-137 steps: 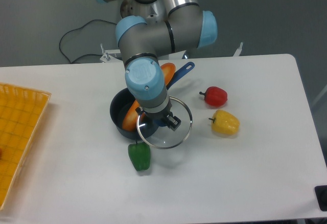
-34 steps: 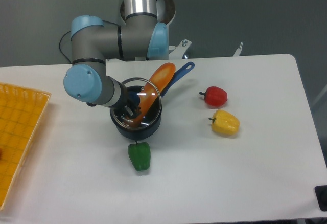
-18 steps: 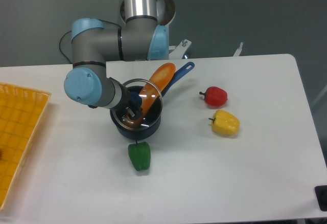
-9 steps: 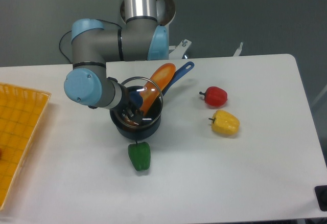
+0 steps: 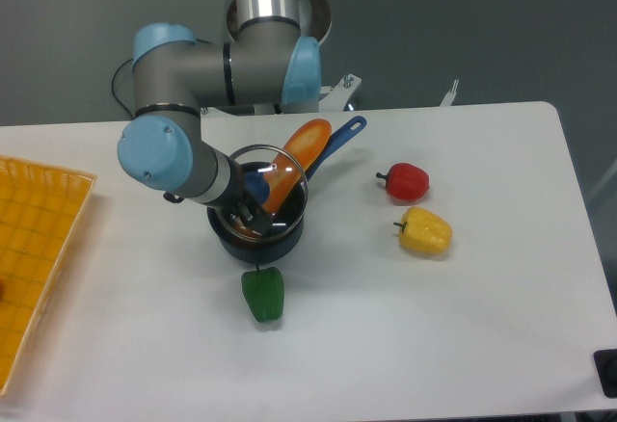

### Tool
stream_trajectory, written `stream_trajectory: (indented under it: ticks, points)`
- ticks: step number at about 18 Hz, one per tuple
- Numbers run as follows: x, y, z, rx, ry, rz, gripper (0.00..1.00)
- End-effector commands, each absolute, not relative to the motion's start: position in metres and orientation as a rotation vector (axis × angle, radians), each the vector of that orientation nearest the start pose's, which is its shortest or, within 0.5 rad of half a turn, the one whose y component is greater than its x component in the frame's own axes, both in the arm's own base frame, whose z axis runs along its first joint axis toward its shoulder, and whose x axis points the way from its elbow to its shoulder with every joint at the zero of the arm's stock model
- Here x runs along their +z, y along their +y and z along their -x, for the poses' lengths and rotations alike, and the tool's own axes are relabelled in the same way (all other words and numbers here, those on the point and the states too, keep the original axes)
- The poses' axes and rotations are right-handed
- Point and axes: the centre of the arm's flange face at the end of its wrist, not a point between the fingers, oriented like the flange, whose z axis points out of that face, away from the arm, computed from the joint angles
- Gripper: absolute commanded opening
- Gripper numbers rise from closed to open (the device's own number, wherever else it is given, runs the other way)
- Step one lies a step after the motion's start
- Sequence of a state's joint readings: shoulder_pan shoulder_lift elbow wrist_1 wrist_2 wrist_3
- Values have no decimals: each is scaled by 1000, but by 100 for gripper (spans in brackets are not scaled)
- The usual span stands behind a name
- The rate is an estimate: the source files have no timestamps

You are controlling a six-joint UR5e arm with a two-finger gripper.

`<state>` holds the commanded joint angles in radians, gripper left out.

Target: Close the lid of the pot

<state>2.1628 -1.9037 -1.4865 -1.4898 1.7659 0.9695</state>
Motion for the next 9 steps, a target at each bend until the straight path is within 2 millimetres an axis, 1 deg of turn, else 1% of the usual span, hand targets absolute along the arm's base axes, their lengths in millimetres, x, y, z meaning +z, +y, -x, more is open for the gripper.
stream_trajectory:
  ticks: [3, 4, 9]
  points:
    - [376, 580, 255, 191, 572, 3159, 100]
    - [380, 579, 263, 213, 542, 3130, 100]
    - [377, 578, 266, 189, 547, 3127, 100]
